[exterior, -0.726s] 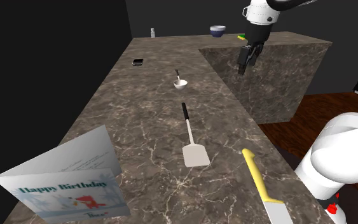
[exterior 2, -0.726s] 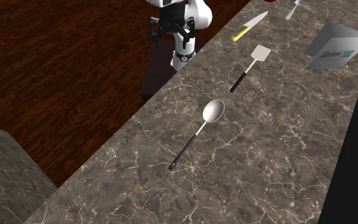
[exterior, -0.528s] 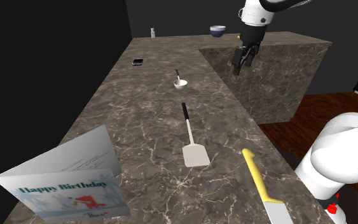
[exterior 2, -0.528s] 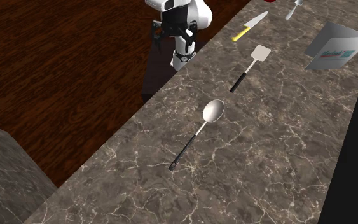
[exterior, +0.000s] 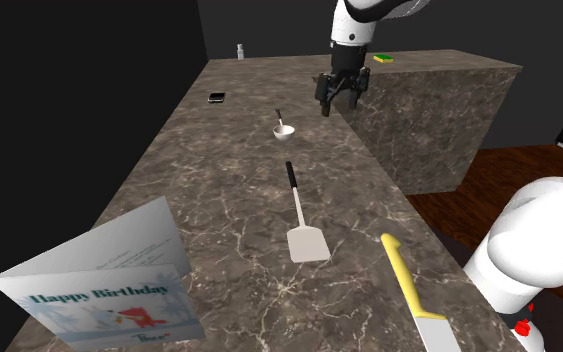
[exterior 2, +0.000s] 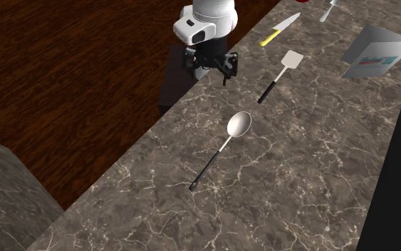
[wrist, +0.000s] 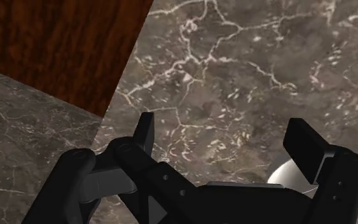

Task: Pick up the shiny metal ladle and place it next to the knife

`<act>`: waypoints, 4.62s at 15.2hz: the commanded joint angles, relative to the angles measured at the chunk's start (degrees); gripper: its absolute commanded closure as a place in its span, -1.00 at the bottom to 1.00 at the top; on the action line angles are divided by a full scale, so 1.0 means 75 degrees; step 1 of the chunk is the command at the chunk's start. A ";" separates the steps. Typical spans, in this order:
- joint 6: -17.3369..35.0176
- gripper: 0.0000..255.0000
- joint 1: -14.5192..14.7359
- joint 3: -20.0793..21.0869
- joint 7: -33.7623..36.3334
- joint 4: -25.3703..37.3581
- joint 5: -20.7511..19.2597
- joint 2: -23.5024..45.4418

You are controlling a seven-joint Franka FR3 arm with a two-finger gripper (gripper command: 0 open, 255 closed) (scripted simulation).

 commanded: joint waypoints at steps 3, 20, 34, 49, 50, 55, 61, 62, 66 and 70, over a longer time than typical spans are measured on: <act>0.0168 -1.00 -0.0061 0.0232 0.1112 0.0983 0.0253 0.1230; 0.0605 -1.00 -0.0076 0.0340 0.3582 0.3845 0.0652 0.4578; 0.0757 1.00 -0.0068 0.0345 0.3580 0.3715 0.0653 0.4600; -0.0263 1.00 -0.0071 0.0344 0.3677 0.4740 0.0628 0.4601; -0.0369 1.00 -0.0071 0.0344 0.3688 0.4857 0.0625 0.4612; -0.0912 1.00 -0.0069 0.0345 0.3742 0.5489 0.0609 0.4697; -0.1330 1.00 -0.0045 0.0367 0.3829 0.5694 0.0619 0.4478; -0.1213 1.00 -0.0026 0.0387 0.3861 0.5240 0.0647 0.4134; -0.0890 1.00 0.0066 0.0477 0.4010 0.3668 0.0764 0.2862; -0.0745 1.00 0.0177 0.0588 0.4190 0.2378 0.0901 0.1688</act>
